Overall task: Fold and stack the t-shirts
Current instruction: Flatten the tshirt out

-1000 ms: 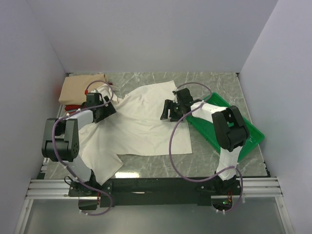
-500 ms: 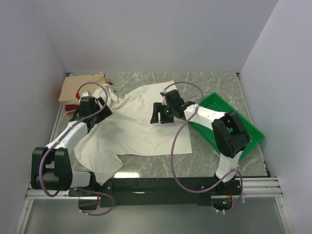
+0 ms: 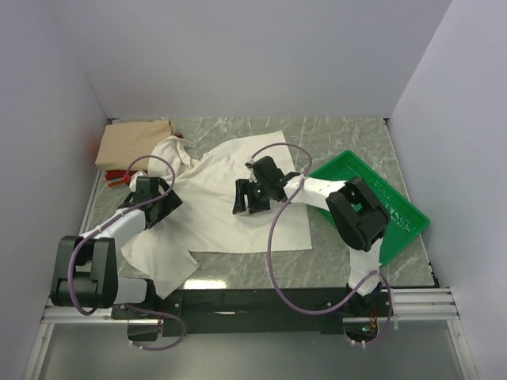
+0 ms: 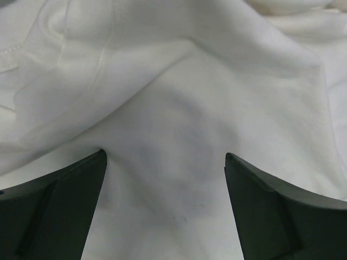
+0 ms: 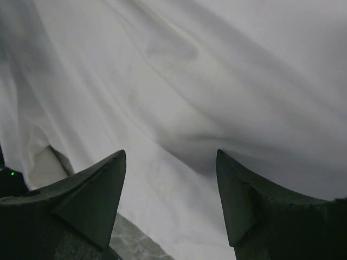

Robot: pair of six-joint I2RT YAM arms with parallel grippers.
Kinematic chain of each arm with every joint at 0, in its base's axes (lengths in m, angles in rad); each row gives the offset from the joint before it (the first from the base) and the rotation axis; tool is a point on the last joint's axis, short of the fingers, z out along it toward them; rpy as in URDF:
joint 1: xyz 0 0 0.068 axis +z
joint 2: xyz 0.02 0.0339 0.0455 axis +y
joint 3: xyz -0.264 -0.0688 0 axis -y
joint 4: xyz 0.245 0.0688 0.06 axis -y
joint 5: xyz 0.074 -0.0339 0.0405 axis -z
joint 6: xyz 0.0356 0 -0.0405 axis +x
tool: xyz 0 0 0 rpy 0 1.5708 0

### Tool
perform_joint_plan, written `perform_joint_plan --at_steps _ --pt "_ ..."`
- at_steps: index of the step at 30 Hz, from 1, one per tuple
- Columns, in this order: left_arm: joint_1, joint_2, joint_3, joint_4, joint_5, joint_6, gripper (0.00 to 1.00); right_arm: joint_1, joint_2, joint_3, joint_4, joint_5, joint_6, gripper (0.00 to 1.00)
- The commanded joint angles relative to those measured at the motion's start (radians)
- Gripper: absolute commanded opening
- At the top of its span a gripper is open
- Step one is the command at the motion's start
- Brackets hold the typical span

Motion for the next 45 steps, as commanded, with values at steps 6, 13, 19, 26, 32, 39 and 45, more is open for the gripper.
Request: perform_joint_plan --at_steps 6,13,19,26,32,39,45 --pt "0.002 0.136 0.077 0.023 0.008 0.024 0.97 -0.062 0.052 0.03 -0.013 0.054 0.01 0.73" --pt "0.002 0.285 0.195 0.009 0.021 0.081 0.96 -0.128 0.07 0.047 -0.028 0.046 0.004 0.73" --pt "0.002 0.361 0.313 -0.045 -0.004 0.141 0.95 -0.161 0.09 0.075 -0.047 0.046 0.001 0.73" --pt "-0.013 0.326 0.338 -0.052 0.002 0.202 0.94 -0.176 0.092 0.098 -0.065 0.047 -0.021 0.73" --pt "-0.023 0.146 0.281 -0.103 -0.013 0.159 0.95 -0.165 0.018 0.099 -0.07 0.041 -0.045 0.73" --pt "-0.02 -0.074 0.145 -0.132 -0.087 0.023 0.99 -0.153 -0.118 0.009 -0.055 0.035 -0.052 0.73" --pt "0.046 -0.097 0.025 -0.097 -0.07 -0.045 1.0 -0.15 -0.189 -0.095 -0.016 0.035 -0.03 0.73"
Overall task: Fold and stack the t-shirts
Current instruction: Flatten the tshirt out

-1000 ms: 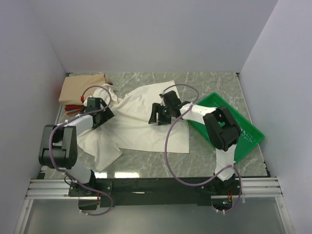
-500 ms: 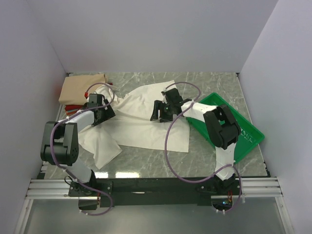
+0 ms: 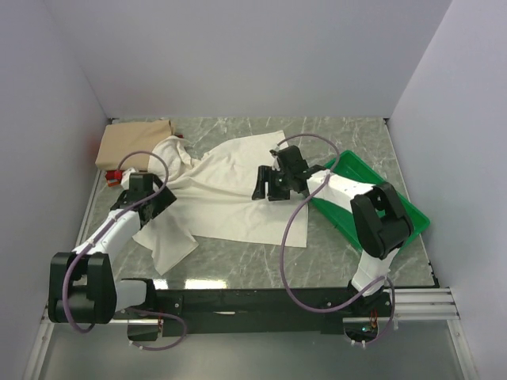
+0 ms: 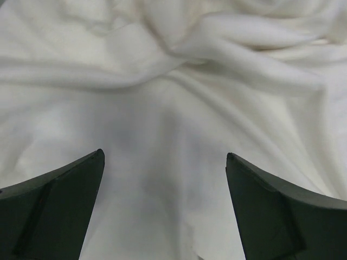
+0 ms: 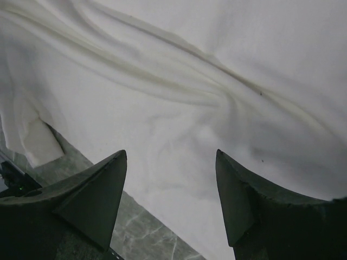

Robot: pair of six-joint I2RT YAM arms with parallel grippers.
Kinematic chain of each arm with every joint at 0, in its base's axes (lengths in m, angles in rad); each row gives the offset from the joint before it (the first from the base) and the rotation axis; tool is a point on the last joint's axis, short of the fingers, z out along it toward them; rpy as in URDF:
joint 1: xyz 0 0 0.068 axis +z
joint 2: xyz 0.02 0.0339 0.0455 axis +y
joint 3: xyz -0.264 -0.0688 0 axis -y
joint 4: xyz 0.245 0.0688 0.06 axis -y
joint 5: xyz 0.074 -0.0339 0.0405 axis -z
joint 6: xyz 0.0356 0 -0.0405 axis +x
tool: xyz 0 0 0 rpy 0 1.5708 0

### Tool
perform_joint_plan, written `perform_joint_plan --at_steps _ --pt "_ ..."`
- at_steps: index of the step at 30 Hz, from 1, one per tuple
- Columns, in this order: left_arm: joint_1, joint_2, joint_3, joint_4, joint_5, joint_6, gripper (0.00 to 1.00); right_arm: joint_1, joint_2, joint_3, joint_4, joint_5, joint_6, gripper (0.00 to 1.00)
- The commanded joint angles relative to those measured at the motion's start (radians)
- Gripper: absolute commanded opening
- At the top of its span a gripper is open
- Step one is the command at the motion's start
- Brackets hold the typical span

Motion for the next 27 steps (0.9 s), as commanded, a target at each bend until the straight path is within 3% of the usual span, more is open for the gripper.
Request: perform_joint_plan --at_steps 1,13,27 --pt "0.04 -0.004 -0.055 0.022 -0.017 -0.064 0.99 0.004 -0.05 -0.046 0.028 0.018 0.001 0.73" --pt "0.183 0.123 -0.009 0.08 0.042 0.004 0.99 0.001 -0.036 -0.102 0.001 0.099 -0.002 0.73" --pt "0.24 0.315 0.1 0.126 0.093 0.08 0.99 -0.068 0.074 -0.074 -0.012 0.101 -0.011 0.73"
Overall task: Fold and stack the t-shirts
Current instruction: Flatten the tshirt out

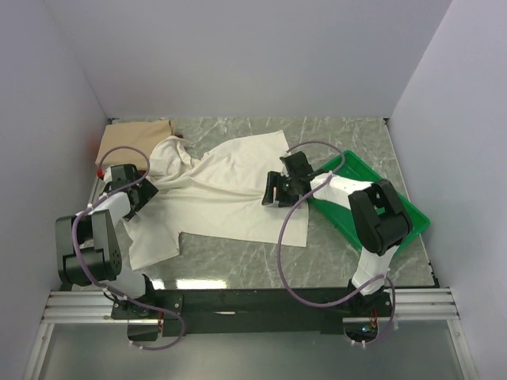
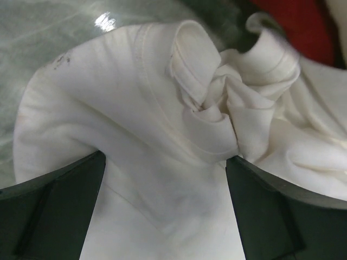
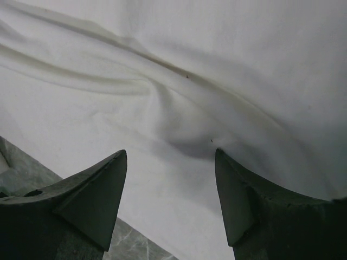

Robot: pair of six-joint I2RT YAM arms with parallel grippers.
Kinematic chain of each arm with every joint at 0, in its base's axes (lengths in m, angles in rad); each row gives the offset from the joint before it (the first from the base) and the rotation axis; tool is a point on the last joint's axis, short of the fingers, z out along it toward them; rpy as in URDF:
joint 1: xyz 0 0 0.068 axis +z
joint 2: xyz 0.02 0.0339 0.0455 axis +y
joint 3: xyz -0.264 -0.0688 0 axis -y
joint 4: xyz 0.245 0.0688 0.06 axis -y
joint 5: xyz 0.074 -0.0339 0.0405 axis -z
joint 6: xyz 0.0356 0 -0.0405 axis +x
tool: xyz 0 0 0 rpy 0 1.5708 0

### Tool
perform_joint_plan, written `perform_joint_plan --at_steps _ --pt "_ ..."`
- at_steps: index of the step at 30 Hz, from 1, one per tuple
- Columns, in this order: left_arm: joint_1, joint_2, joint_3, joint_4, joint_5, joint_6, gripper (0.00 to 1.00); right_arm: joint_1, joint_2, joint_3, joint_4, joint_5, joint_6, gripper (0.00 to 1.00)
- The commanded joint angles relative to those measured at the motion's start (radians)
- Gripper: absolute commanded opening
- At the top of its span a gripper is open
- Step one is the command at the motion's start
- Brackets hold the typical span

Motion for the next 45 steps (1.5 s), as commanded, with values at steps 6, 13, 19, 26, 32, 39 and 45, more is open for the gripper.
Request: perform_joint_plan --at_steps 6,13,19,26,32,39,45 --pt "0.002 0.099 0.073 0.035 0.063 0.056 0.98 -0.038 0.103 0.044 -0.031 0.043 -0.02 0.73" --pt "-0.001 0.105 0.096 0.058 0.106 0.076 0.97 -0.047 0.101 0.081 -0.06 0.042 -0.029 0.73" --pt "-0.042 -0.065 0.044 0.009 -0.003 0.029 0.97 -0.05 0.032 0.181 -0.104 0.022 -0.064 0.73" --pt "-0.103 -0.422 -0.088 -0.215 -0.326 -0.194 0.95 -0.107 -0.076 0.202 -0.086 -0.104 -0.08 0.73" --pt "-0.117 -0.591 -0.191 -0.396 -0.371 -0.357 0.9 -0.157 -0.13 0.124 -0.037 -0.222 -0.095 0.73" --pt "-0.117 -0.593 -0.232 -0.531 -0.325 -0.551 0.83 -0.254 -0.176 0.056 -0.005 -0.328 -0.101 0.73" --pt "-0.134 -0.673 -0.243 -0.649 -0.382 -0.691 0.75 -0.355 -0.201 0.007 0.032 -0.417 -0.097 0.73"
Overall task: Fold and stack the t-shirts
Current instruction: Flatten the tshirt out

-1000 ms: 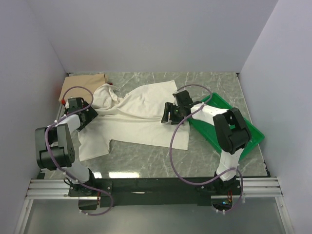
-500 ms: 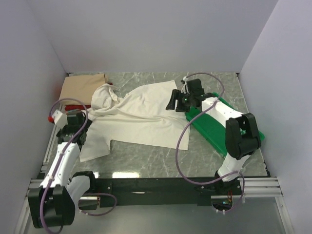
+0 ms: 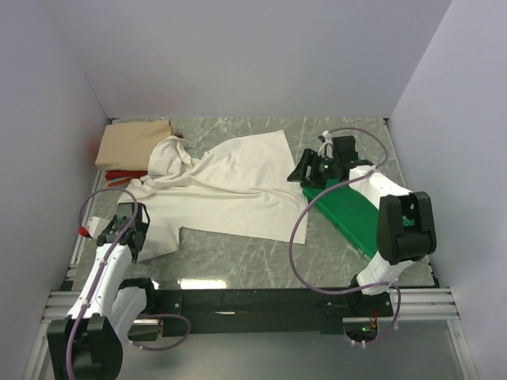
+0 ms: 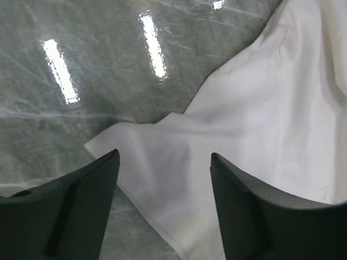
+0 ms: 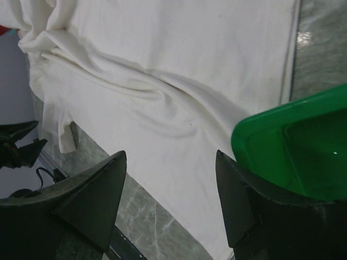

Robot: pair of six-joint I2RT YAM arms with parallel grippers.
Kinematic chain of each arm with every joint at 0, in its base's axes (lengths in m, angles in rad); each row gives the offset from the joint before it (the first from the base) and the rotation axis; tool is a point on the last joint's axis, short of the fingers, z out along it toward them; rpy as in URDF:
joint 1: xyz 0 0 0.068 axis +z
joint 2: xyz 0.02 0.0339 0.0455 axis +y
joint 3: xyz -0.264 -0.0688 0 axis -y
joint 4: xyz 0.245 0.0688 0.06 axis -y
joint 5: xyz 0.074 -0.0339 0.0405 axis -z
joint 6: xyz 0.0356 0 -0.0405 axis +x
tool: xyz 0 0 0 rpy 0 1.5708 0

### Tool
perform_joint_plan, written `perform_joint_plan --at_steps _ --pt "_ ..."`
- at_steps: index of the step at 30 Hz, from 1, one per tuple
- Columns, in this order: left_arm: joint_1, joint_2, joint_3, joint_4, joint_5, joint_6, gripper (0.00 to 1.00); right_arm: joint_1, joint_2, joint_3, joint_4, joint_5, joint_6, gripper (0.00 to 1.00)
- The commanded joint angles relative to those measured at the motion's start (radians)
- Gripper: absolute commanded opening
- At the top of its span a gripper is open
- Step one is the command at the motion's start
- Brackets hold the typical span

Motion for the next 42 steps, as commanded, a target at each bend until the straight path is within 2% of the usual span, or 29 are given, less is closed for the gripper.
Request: perform_joint_plan --at_steps 1,22,42 --pt "-0.016 -0.051 0.018 -0.101 -0.061 -0.138 0.72 -0.049 -0.063 -0.018 0.054 -0.09 -0.012 0.73" --pt "-0.02 0.13 0.031 0.003 -0.038 -0.051 0.35 -0.103 -0.077 -0.047 0.072 -0.113 -0.005 0.73" --pt "-0.02 0.181 -0.015 0.081 0.031 -0.003 0.36 -0.111 -0.085 -0.056 0.078 -0.111 -0.002 0.73"
